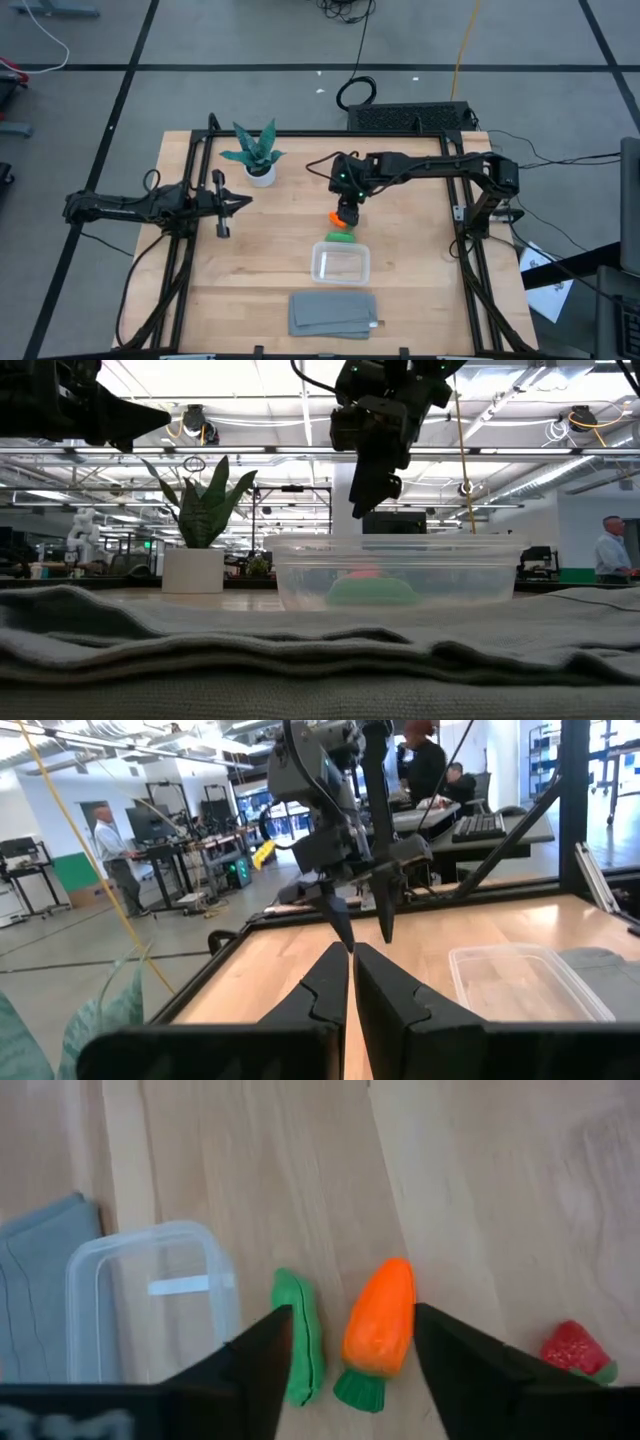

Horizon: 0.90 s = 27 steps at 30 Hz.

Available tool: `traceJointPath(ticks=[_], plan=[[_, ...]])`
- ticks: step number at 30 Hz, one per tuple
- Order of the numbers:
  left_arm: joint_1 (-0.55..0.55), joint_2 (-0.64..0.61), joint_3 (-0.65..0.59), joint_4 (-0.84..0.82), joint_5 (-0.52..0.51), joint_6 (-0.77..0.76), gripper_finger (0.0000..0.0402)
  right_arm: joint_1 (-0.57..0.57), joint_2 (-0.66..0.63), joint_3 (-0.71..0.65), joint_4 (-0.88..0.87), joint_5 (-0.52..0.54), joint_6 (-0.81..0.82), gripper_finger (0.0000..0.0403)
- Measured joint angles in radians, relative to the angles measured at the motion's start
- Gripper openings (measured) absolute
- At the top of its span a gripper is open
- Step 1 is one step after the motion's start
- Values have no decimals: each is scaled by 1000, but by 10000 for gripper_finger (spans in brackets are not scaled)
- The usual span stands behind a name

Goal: Pick and placing Produce into tupperware
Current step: Put the carrot into the transparent bin

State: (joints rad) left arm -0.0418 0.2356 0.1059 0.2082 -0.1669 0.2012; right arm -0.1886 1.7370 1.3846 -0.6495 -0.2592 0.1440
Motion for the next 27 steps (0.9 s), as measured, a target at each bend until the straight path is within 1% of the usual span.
traceJointPath(ticks=[3,7,11,19,27], plan=[[0,0,0,-2,0,0,26,0,21,0,10,33,-2,244],[0,0,0,-4,0,-3,26,0,54,0,15,76,-5,266],[0,0,0,-4,0,-8,26,0,95,0,10,76,-6,269],[0,0,0,-28,0,-26,26,0,130,-1,9,78,7,267],[0,0,0,-28,0,-25,26,0,175,-1,-5,79,20,283]])
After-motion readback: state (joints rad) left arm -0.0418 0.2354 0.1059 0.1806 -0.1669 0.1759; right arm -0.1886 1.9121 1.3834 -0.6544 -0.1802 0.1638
